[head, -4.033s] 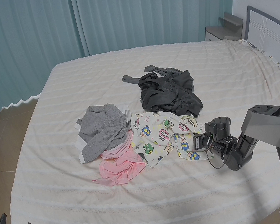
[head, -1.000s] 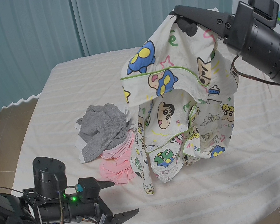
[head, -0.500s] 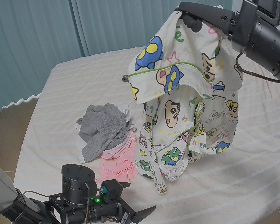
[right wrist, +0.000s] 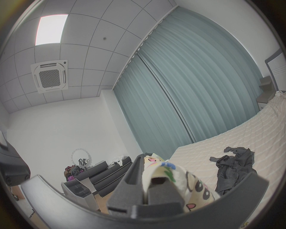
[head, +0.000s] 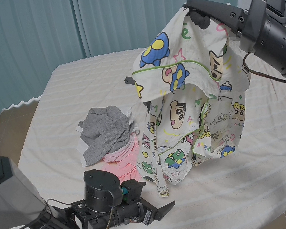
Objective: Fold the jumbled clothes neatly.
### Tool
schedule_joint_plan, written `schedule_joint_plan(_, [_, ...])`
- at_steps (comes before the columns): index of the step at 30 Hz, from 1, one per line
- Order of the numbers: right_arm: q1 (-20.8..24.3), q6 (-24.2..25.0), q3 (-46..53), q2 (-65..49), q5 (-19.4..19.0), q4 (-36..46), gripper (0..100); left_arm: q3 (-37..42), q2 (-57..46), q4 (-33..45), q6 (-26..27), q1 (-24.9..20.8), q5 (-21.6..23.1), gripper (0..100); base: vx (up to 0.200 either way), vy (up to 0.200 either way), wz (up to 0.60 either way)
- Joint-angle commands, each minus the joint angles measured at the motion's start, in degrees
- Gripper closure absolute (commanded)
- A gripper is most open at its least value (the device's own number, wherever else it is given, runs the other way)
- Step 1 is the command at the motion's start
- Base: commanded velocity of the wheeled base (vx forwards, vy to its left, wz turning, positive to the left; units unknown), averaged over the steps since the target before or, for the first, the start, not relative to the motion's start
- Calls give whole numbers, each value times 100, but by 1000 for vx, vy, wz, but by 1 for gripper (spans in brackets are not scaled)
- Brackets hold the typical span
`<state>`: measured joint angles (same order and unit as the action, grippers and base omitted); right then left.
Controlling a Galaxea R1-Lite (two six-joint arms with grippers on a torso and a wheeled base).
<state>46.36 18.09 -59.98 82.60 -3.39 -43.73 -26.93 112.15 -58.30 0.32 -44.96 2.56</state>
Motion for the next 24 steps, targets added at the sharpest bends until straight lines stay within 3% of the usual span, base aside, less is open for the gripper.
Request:
schedule_joint_plan(1, [5, 1, 12, -43, -4, -4, 100, -216, 404, -103, -14, 13, -177, 0, 0, 0, 0])
schedule_joint_plan(8, [5, 10, 21, -69, -4, -4, 100, -682, 817, -349, -225, 31, -862, 0, 0, 0, 0])
schedule_joint_plan(19, [5, 19, 74, -174, -4, -13, 100, -858, 1221, -683, -225, 40, -1196, 0, 0, 0, 0])
schedule_joint_plan(24, [-4, 283, 83, -280, -4, -4, 100, -884, 1221, -718, -207, 93, -1486, 0, 0, 0, 0])
